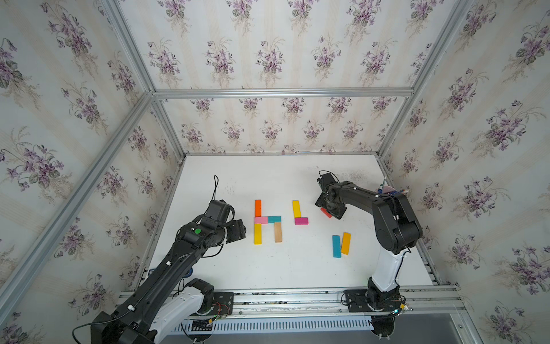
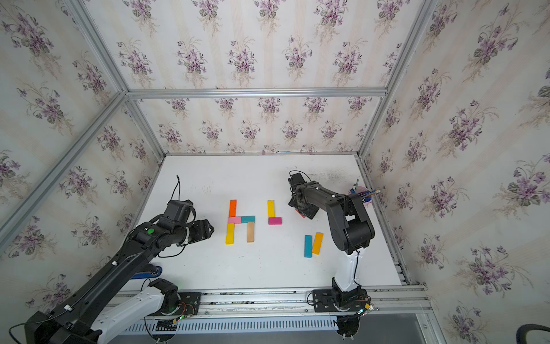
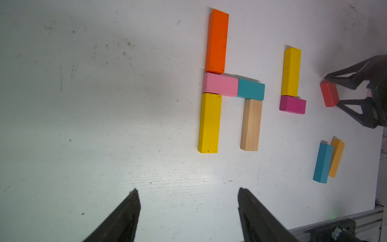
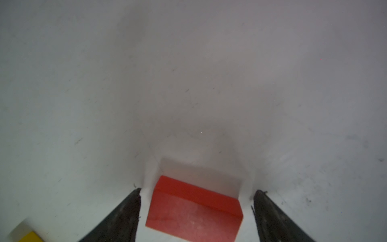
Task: Assemble the letter h with building blocks
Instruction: Pick up the building block from the center of the board, then assemble the building block at the center of the board.
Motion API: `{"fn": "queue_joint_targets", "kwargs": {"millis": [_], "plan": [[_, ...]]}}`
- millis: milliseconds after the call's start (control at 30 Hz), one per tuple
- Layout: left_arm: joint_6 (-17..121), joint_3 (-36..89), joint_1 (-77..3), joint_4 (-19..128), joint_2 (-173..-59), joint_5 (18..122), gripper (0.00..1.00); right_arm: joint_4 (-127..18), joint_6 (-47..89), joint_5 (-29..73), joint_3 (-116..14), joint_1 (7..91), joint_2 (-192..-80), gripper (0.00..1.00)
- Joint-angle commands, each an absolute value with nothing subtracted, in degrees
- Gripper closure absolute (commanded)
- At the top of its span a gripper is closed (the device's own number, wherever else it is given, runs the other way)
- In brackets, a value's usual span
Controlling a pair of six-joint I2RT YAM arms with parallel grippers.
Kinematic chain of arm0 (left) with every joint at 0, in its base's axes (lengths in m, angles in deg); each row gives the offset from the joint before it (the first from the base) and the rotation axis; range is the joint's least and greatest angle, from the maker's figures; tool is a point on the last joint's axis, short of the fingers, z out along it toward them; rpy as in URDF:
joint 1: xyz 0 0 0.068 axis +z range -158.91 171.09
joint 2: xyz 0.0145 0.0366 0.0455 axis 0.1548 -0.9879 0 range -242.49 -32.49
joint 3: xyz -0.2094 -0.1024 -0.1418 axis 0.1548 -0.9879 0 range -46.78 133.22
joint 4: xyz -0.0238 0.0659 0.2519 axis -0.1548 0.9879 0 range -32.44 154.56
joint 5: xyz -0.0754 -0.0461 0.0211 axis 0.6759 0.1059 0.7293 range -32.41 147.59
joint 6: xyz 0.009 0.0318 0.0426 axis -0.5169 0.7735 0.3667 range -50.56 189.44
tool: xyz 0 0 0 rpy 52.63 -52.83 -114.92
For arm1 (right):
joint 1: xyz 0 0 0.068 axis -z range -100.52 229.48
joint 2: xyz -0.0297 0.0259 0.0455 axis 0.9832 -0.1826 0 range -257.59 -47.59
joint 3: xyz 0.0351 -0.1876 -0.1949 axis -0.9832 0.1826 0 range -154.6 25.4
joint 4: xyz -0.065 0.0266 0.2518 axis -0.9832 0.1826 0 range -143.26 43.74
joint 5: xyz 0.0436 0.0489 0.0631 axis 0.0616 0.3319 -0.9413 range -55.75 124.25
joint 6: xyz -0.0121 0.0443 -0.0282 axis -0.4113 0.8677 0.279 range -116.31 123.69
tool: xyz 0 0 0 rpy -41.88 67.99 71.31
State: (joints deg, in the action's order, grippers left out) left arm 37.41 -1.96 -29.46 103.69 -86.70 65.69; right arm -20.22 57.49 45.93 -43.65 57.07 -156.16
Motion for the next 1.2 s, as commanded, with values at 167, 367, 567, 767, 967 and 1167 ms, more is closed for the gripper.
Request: {"fn": "queue_joint_targets", "kwargs": {"millis": [167, 367, 567, 767, 967, 1167], "plan": [[38.2, -2.5, -29.2, 102.6, -86.9, 66.1, 0.24, -21.1, 56.6, 45.2, -41.4, 56.8, -156.5, 0.25], [38.3, -2.2, -29.0, 103.2, -86.3, 65.9, 0.24, -24.7, 52.5, 44.7, -38.3, 54.5, -153.4, 0.43], [38.1, -2.0, -28.9, 103.1, -86.9, 66.4, 0.24, -24.8, 45.0, 48.6, -36.9, 49.6, -150.4, 0.47], [37.5, -1.9, -28.9, 102.7, -87.7, 66.9, 0.24, -25.5, 41.9, 48.9, -34.4, 49.1, -148.9, 0.47], [37.2, -1.6, -28.9, 102.5, -88.4, 66.8, 0.25, -28.2, 38.6, 45.1, -34.2, 49.1, -148.7, 0.47], [37.3, -1.3, -28.9, 102.5, -89.0, 66.9, 0.25, -27.7, 37.7, 44.9, -35.2, 49.1, -148.9, 0.32]]}}
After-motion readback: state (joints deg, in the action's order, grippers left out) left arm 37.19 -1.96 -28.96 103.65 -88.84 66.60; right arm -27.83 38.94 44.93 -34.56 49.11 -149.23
